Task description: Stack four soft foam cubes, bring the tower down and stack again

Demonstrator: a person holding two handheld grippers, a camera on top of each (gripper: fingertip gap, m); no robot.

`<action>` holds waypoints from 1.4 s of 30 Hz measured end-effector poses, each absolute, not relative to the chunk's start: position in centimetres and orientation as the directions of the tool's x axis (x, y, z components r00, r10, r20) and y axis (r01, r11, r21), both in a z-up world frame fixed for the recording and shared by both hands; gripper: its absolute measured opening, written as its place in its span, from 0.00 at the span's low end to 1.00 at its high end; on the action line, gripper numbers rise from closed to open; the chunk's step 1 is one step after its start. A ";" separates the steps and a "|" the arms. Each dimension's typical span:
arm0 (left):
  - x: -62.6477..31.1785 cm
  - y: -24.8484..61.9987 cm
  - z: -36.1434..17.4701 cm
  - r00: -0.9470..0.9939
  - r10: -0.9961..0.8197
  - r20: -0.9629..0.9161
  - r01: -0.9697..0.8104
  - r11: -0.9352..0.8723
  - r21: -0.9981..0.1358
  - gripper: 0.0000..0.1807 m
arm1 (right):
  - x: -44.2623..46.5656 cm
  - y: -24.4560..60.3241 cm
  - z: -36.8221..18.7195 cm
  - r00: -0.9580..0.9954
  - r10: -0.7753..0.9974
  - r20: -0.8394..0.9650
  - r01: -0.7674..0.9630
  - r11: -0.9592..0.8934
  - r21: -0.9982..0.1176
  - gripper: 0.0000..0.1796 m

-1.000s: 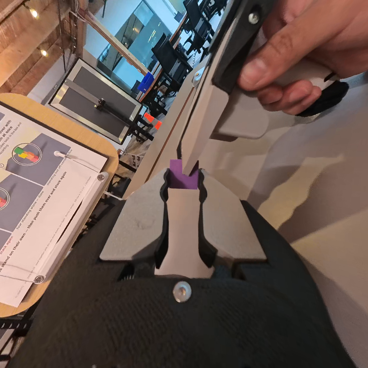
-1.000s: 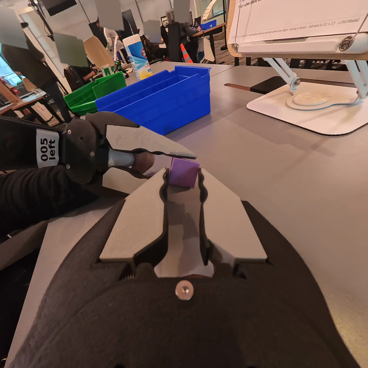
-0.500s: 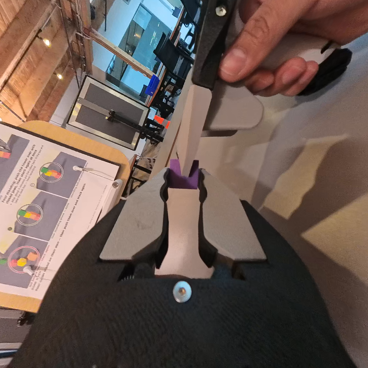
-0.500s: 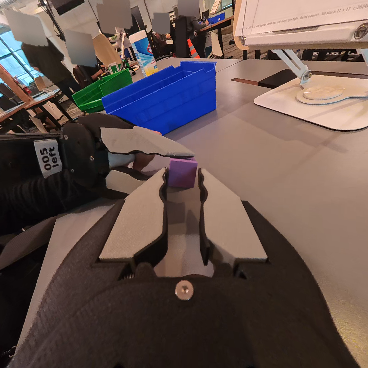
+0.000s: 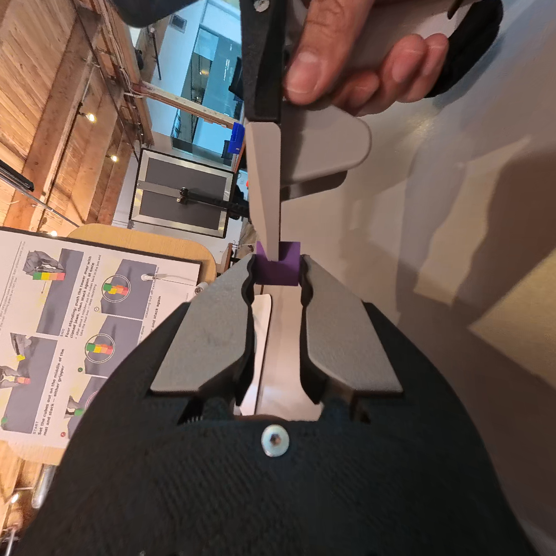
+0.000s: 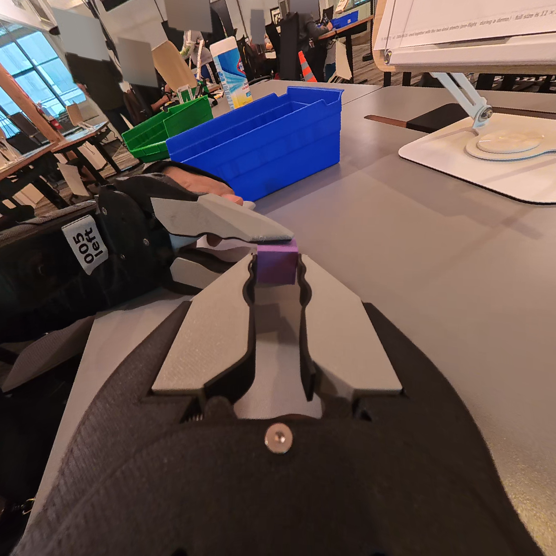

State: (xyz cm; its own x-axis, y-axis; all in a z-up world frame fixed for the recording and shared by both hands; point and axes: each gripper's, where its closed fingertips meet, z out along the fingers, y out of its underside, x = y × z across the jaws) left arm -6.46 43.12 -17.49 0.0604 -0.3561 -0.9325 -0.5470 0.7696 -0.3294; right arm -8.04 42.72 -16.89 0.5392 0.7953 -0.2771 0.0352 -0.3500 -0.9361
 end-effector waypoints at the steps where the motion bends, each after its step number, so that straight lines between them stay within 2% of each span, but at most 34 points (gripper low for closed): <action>1: -6.4 43.0 -17.6 0.053 -0.355 -0.933 -0.546 0.773 -0.324 0.14 | -8.1 42.7 -16.9 0.536 0.797 -0.280 0.036 -0.352 -0.935 0.13; 13: -6.0 43.1 -18.3 0.084 -0.434 -0.897 -0.550 0.730 -0.405 0.14 | -8.0 42.9 -17.5 0.565 0.789 -0.239 0.089 -0.346 -0.934 0.13; 20: -7.1 45.0 -18.5 0.135 -0.453 -0.881 -0.600 0.670 -0.437 0.18 | -6.9 43.4 -17.2 0.601 0.770 -0.216 0.088 -0.333 -0.939 0.13; 23: -8.5 47.4 -18.4 0.225 -0.482 -0.847 -0.671 0.554 -0.493 0.12 | -5.8 43.7 -17.0 0.623 0.763 -0.175 0.124 -0.316 -0.941 0.13; 25: -9.8 49.3 -18.7 0.303 -0.520 -0.798 -0.713 0.432 -0.552 0.01 | -5.3 43.5 -17.6 0.615 0.776 -0.141 0.197 -0.324 -0.925 0.13; 26: -10.5 50.1 -19.0 0.344 -0.542 -0.766 -0.724 0.367 -0.584 0.00 | -5.0 43.4 -18.0 0.613 0.783 -0.109 0.248 -0.321 -0.914 0.13; 30: -11.7 51.4 -21.2 0.431 -0.657 -0.618 -0.718 0.164 -0.676 0.00 | -4.4 42.3 -20.8 0.536 0.843 0.047 0.518 -0.285 -0.806 0.13; 33: -11.9 51.6 -22.2 0.428 -0.673 -0.604 -0.742 0.120 -0.660 0.00 | -3.9 42.4 -22.4 0.451 0.876 0.173 0.685 -0.216 -0.696 0.13; 39: -12.2 51.8 -23.0 0.430 -0.679 -0.595 -0.758 0.086 -0.647 0.00 | -4.0 42.4 -24.2 0.289 0.947 0.143 0.859 -0.190 -0.476 0.13; 42: -12.5 52.1 -23.1 0.438 -0.676 -0.593 -0.762 0.071 -0.644 0.00 | -4.5 42.5 -24.4 0.248 0.965 0.082 0.888 -0.193 -0.417 0.13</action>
State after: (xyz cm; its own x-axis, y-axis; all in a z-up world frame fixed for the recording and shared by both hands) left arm -12.55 52.12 -23.11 0.4381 -0.6758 -0.5928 -0.7619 0.0708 -0.6439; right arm -4.55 42.50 -24.36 0.2476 0.9654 0.0818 0.8884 -0.1925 -0.4167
